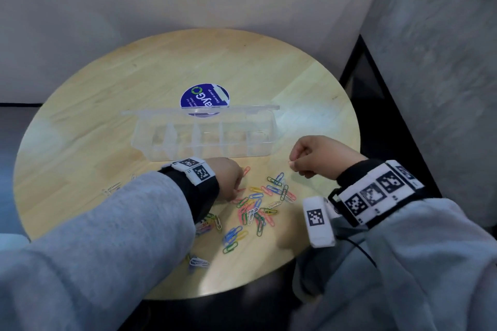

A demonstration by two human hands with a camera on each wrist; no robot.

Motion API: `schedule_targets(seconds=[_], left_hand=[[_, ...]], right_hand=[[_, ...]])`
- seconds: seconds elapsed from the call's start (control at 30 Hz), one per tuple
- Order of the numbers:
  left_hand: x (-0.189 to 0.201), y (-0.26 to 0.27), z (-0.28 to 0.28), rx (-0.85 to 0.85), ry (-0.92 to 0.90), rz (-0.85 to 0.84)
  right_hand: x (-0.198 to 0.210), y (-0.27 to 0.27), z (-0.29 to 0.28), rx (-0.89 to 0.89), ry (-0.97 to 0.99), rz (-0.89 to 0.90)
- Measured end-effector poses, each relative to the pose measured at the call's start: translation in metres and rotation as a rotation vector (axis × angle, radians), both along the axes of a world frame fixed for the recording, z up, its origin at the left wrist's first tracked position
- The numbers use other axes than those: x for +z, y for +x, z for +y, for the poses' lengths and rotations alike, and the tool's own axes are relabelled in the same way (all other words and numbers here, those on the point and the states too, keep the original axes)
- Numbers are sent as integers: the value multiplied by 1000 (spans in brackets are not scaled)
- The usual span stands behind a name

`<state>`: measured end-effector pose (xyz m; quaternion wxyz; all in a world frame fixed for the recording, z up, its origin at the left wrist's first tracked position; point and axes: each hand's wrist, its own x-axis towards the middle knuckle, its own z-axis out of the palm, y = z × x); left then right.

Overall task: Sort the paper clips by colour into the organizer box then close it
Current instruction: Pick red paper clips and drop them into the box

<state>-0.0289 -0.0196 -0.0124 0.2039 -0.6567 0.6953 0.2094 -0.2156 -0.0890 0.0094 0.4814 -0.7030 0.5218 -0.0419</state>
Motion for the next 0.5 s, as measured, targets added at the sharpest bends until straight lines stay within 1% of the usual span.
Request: schedule_targets(seconds=[0.07,0.13,0.17,0.23,0.27,0.33,0.43,0.5], left_hand=[[3,4,2,86,-33,77],[7,11,6,255,-90,253],[9,15,8,372,-89,399],[14,19,14,635,-50,767],[17,21,16,736,-35,928],[21,22,19,860,-47,1145],[23,21,20,928,-90,1315],[25,18,21,955,-84,1396]], right_hand=[[-6,-10,2,-36,105,-34],[-16,-16,7,-60,233,-16],[-21,-19,9,-87,294,-18],[-27,-22,12,-117,343,-2],[-28,-22,13,-101,332,28],[-27,-19,13,-12,261,121],[-24,-11,14,131,60,330],[-23,-7,16,155,-34,425]])
